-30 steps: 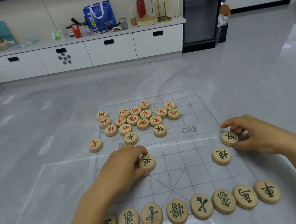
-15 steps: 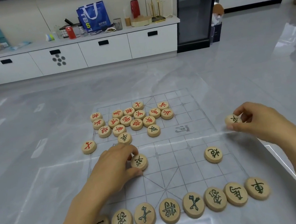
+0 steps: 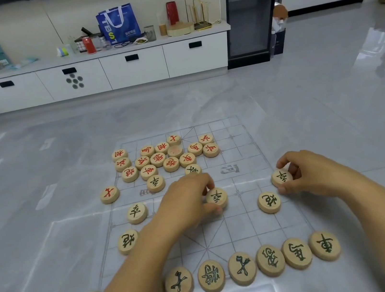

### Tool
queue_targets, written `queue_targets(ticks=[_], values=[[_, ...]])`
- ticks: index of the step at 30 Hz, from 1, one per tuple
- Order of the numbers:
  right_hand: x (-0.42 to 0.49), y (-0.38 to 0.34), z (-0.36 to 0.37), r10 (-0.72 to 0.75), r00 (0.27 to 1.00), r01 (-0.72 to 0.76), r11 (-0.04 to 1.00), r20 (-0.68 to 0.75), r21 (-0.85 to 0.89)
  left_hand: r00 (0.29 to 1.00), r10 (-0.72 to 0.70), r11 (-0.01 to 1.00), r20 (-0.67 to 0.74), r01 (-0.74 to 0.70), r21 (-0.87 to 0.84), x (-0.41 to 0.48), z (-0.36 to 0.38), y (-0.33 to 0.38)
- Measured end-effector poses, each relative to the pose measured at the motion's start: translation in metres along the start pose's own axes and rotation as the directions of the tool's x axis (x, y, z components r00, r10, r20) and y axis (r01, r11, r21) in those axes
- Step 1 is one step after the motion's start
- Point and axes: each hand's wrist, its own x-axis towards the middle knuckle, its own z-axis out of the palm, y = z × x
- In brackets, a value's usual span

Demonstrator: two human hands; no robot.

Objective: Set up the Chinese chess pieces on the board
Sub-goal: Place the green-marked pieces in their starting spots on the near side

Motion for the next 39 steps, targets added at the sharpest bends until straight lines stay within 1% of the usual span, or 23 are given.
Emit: queue_targets(ticks=[3,7,13,21,24,27,29,31,32,34,35,37,39], values=[[0.001,0.004,-0.002,-0.04,0.998,0.041,0.999,0.043,-0.029,1.0,0.007,1.0,0.026,-0.006,-0.006,0.017,0.009,0.014],[0.001,0.005,-0.001,-0.07,0.997,0.072,0.997,0.044,-0.032,0.999,-0.009,0.999,0.037,0.01,-0.036,0.029,0.018,0.023],[0.002,0.006,0.0,-0.06,0.997,0.062,0.997,0.04,-0.041,0.999,-0.025,0.998,0.046,0.028,-0.06,0.032,0.019,0.025],[0.003,0.005,0.0,-0.054,0.998,0.056,0.997,0.035,-0.052,0.998,-0.047,0.999,0.044,0.048,-0.022,0.029,0.018,0.031],[0.004,0.008,0.0,-0.053,0.998,0.055,0.997,0.039,-0.046,0.996,-0.048,0.996,0.073,0.054,-0.071,0.022,0.013,0.03],[0.005,0.011,-0.001,-0.041,0.998,0.043,0.999,0.042,-0.033,0.997,-0.065,0.992,0.042,0.07,-0.106,0.004,-0.003,0.014],[0.006,0.013,-0.002,-0.031,0.998,0.032,0.999,0.051,-0.021,0.99,-0.134,0.988,-0.038,0.131,-0.079,-0.013,-0.02,-0.014],[0.006,0.013,-0.003,-0.012,0.999,0.012,1.0,0.039,-0.006,0.957,-0.258,0.966,-0.134,0.253,-0.053,-0.032,-0.038,-0.048],[0.007,0.013,-0.003,-0.003,1.0,0.003,1.0,0.02,0.006,0.933,-0.323,0.946,-0.157,0.322,-0.034,-0.04,-0.044,-0.064],[0.009,0.011,-0.002,-0.001,0.999,0.002,1.0,-0.032,0.023,0.896,-0.425,0.904,-0.129,0.428,-0.008,-0.054,-0.049,-0.085],[0.009,0.009,-0.001,-0.008,0.999,0.01,0.999,-0.053,0.032,0.886,-0.452,0.892,-0.103,0.452,-0.018,-0.057,-0.048,-0.091],[0.01,0.005,0.002,-0.029,0.998,0.031,0.999,-0.05,0.04,0.88,-0.469,0.883,-0.075,0.465,-0.07,-0.06,-0.044,-0.096],[0.012,0.005,0.003,-0.046,0.999,0.046,0.999,-0.008,-0.002,0.884,-0.462,0.885,-0.066,0.455,-0.097,-0.059,-0.039,-0.096]])
